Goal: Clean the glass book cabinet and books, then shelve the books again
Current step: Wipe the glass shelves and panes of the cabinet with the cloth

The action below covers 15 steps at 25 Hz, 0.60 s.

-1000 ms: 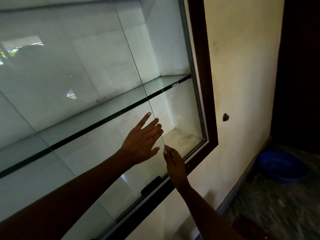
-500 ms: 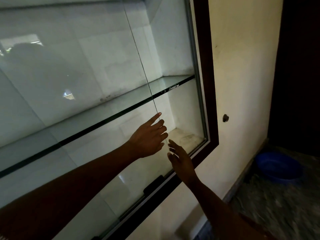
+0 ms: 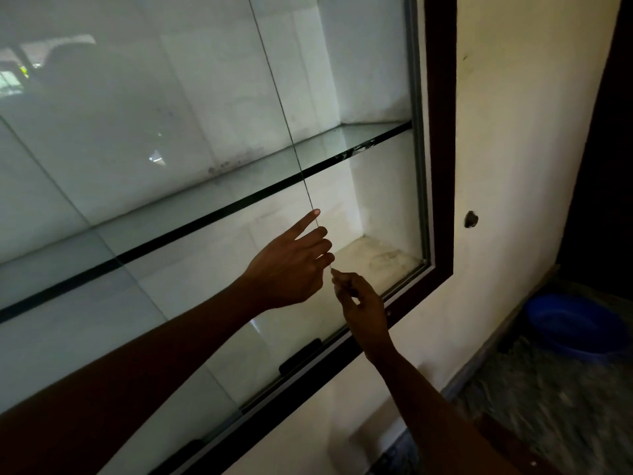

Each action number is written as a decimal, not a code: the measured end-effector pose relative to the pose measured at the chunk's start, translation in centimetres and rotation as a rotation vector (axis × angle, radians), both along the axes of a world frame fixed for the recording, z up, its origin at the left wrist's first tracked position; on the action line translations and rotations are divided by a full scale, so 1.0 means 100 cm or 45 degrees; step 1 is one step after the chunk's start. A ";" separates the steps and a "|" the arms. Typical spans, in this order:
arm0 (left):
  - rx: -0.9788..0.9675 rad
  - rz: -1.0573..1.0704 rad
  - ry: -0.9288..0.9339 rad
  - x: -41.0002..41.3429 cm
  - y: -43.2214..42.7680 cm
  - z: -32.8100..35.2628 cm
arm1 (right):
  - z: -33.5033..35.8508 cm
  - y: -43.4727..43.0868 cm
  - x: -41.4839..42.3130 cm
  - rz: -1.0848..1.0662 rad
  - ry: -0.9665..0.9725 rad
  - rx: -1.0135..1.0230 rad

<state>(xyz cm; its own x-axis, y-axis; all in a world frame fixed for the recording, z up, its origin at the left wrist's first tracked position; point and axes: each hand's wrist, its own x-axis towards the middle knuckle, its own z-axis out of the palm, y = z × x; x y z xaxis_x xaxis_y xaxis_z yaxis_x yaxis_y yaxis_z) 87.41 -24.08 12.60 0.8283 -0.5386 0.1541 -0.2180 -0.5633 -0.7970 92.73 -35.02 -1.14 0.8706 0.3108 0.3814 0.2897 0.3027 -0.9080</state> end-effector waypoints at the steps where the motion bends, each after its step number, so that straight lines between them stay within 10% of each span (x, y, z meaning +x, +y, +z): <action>1: 0.000 0.001 -0.004 -0.008 0.005 0.001 | 0.000 0.003 -0.006 0.015 -0.029 -0.009; 15: -0.093 0.051 -0.049 -0.036 0.015 -0.007 | 0.004 0.001 -0.027 0.154 -0.064 -0.149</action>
